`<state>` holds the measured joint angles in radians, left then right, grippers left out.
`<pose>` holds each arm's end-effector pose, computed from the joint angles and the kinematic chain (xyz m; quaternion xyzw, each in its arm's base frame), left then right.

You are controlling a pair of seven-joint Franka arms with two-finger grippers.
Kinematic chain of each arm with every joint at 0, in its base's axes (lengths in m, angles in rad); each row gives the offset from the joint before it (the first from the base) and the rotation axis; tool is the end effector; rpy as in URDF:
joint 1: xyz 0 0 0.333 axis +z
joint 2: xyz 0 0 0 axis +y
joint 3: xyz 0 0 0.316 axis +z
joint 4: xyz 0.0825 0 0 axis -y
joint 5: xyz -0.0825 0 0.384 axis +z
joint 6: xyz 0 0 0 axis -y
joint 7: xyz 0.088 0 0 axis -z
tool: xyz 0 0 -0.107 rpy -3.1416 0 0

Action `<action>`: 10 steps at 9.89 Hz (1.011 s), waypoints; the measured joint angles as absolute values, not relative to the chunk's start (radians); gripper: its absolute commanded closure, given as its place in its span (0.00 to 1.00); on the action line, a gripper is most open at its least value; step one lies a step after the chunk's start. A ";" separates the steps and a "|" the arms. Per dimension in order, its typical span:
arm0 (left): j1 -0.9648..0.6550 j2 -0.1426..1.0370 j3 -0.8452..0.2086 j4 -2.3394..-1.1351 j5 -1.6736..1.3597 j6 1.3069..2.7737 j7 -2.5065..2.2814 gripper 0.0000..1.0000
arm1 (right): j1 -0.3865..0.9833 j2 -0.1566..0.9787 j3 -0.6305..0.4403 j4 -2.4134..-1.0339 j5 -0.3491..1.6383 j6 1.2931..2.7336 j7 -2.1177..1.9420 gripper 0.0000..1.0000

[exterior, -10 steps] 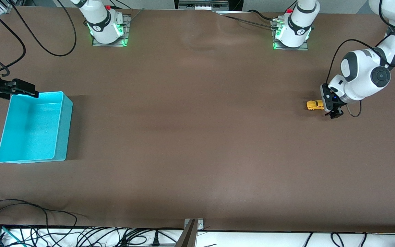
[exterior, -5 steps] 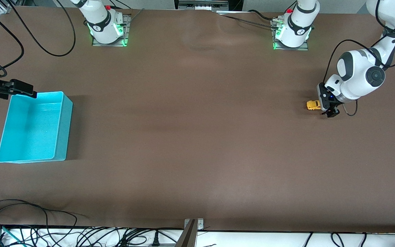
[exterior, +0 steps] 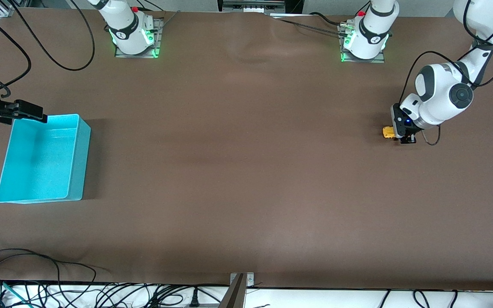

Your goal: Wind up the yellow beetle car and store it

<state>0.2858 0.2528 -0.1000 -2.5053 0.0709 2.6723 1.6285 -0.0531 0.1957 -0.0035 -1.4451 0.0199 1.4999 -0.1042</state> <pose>0.4507 0.0801 0.1796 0.7293 -0.6829 -0.0275 0.0317 0.6025 -0.0317 0.5641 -0.9972 -0.0238 0.0694 0.0152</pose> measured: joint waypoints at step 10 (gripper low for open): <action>0.122 0.459 -0.156 -2.172 0.070 2.635 1.462 1.00 | -0.052 0.204 -0.004 -1.445 0.020 1.501 -0.105 0.00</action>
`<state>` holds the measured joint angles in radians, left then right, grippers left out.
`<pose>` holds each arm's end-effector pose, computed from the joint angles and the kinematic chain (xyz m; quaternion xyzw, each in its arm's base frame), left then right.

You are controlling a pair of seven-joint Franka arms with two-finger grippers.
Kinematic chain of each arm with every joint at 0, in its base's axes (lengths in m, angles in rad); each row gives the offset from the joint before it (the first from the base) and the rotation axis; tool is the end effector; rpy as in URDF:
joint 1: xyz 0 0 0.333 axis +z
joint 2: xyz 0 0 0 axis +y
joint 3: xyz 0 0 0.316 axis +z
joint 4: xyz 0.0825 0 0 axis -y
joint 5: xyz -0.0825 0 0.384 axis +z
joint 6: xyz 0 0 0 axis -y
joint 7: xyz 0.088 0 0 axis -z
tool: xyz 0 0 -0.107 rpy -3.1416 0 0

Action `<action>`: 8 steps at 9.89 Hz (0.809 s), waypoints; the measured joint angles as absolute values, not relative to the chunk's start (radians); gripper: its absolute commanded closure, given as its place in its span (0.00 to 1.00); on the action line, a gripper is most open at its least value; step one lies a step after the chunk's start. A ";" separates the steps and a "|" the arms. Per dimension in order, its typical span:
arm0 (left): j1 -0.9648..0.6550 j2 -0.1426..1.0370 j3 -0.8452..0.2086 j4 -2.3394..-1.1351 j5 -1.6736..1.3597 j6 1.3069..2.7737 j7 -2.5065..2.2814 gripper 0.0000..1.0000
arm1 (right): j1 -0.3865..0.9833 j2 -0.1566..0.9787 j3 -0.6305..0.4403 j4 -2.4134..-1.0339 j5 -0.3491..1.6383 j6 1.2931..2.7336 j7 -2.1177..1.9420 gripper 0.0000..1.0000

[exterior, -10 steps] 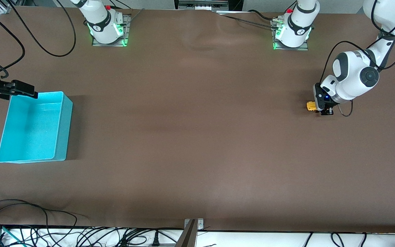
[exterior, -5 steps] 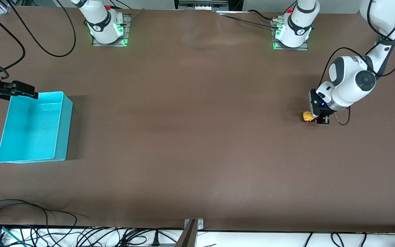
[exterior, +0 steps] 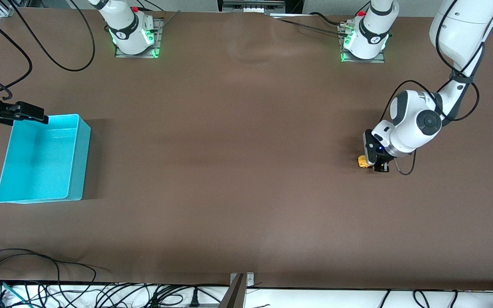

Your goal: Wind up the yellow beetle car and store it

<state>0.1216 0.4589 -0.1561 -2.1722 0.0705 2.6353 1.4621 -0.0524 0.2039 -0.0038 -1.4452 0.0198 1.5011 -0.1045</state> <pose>0.5624 -0.0227 0.1816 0.7172 -0.6967 0.0156 0.0092 0.6045 -0.0315 0.5592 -0.9969 -0.0240 0.0729 0.0154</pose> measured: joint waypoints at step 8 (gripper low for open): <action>0.205 0.477 -0.145 -2.138 0.070 2.593 1.543 0.95 | -0.051 0.218 -0.003 -1.445 0.020 1.501 -0.105 0.00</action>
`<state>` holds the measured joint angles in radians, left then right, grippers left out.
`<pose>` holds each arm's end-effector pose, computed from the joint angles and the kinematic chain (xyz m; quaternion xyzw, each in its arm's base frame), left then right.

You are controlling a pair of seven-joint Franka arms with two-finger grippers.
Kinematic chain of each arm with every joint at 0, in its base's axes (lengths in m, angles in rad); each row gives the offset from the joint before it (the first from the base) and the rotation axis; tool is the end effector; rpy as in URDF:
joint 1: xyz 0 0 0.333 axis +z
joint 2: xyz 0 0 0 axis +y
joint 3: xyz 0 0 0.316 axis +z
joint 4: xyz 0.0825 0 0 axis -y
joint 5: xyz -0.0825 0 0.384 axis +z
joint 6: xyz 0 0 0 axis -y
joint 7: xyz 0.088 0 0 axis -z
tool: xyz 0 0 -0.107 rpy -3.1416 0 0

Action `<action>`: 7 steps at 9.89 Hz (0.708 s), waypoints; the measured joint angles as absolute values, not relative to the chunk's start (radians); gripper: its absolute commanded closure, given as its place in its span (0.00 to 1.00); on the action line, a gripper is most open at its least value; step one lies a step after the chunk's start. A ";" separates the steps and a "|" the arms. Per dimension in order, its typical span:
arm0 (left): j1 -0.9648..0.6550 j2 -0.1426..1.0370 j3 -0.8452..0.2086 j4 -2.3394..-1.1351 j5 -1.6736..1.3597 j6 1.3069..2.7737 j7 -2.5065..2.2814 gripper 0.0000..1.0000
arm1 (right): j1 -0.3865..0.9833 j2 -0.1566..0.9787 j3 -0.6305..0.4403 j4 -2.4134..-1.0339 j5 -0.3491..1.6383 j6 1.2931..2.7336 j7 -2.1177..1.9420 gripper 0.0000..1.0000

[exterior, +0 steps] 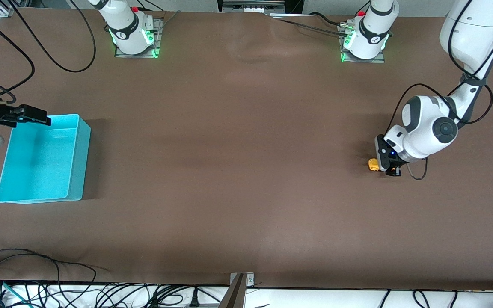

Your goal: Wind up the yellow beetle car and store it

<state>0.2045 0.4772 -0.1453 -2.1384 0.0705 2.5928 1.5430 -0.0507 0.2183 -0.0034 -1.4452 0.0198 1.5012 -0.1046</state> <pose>0.5680 0.0312 0.1790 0.7217 -0.6920 0.0053 0.0164 0.6078 -0.0305 0.5504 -0.9963 -0.0251 0.0800 0.0159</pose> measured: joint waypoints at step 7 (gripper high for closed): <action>0.314 0.507 -0.078 -2.078 0.137 2.561 1.748 0.96 | -0.053 0.218 -0.004 -1.444 0.020 1.502 -0.105 0.00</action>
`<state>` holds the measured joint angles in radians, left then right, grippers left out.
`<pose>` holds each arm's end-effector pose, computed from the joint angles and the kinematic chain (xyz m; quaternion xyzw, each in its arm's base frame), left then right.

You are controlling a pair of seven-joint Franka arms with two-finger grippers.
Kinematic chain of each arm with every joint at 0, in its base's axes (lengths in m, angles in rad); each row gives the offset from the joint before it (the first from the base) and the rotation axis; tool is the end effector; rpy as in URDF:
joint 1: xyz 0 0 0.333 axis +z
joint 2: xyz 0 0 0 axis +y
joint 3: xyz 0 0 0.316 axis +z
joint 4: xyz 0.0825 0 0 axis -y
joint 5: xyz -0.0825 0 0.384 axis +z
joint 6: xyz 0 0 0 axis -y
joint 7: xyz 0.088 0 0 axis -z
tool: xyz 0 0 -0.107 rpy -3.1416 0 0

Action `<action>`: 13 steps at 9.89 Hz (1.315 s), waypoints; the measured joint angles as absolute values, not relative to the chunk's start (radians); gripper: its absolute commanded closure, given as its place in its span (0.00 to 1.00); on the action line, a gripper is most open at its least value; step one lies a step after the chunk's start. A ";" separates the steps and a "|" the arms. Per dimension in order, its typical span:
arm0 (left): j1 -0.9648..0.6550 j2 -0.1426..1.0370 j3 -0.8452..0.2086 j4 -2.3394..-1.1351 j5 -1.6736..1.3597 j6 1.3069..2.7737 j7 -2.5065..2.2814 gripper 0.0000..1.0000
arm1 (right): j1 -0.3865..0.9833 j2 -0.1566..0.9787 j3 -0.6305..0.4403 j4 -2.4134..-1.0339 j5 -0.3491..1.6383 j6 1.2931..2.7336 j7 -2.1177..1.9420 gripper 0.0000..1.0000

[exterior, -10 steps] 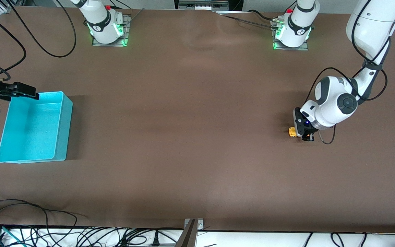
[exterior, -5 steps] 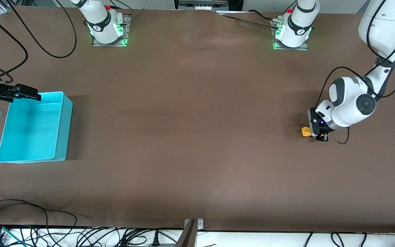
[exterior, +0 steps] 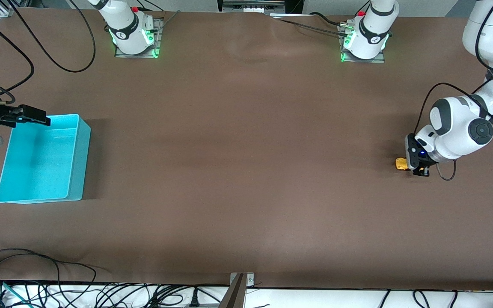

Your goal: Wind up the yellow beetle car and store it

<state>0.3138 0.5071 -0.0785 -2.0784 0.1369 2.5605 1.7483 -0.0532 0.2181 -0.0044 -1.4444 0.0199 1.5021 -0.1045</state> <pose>0.5682 0.1340 0.1783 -0.6897 0.7237 0.0208 0.0007 0.6078 -0.0325 0.5510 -0.9965 -0.0233 0.0791 0.0159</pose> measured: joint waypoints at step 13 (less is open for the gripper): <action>0.391 0.553 -0.068 -1.991 0.151 2.513 1.842 0.93 | -0.050 0.233 -0.003 -1.438 0.020 1.502 -0.107 0.00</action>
<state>0.3913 0.5534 -0.0679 -1.9907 0.1505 2.5126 1.8425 -0.0504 0.2335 -0.0033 -1.4380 0.0199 1.5021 -0.1070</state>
